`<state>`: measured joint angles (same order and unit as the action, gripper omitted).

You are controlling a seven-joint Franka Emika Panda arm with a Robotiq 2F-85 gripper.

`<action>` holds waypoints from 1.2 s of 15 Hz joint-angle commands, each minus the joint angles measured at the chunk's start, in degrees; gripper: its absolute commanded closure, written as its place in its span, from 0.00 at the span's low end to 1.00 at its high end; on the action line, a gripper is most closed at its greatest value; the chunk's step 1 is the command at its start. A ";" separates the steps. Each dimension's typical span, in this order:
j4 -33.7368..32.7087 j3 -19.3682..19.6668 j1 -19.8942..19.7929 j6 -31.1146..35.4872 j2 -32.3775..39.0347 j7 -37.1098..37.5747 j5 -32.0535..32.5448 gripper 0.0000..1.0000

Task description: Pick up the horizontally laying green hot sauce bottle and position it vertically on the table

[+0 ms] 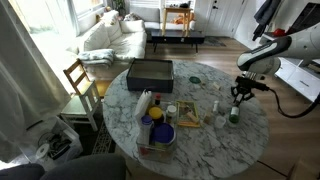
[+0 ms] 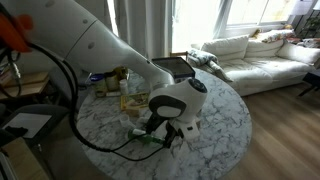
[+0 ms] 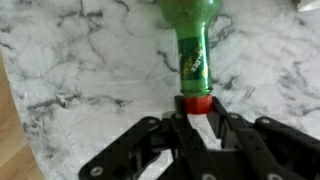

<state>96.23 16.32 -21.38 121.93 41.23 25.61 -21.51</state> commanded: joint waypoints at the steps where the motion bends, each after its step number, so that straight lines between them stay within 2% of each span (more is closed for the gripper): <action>1: -2.64 -1.24 -1.85 -3.17 1.53 -1.01 -1.00 0.48; 3: -3.00 -1.34 -2.08 -4.61 1.56 -1.66 -0.62 0.37; 7: -3.73 -1.40 -2.39 -8.00 1.45 -3.22 -0.21 0.09; 8: -3.88 -1.42 -2.42 -8.68 1.50 -3.48 -0.29 0.50; 9: -4.07 -1.50 -2.50 -9.43 1.57 -3.78 -0.43 0.45; 10: -4.23 -1.51 -2.51 -10.12 1.65 -3.73 -0.56 0.46; 16: -3.05 -2.29 -2.07 -11.60 0.82 -3.17 -1.91 0.92; 17: -2.28 -2.25 -1.83 -10.87 0.06 -3.27 -2.01 0.96; 18: -1.31 -2.02 -1.50 -9.38 -1.06 -3.33 -2.08 0.93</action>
<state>93.64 14.72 -22.47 111.91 41.88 22.97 -22.13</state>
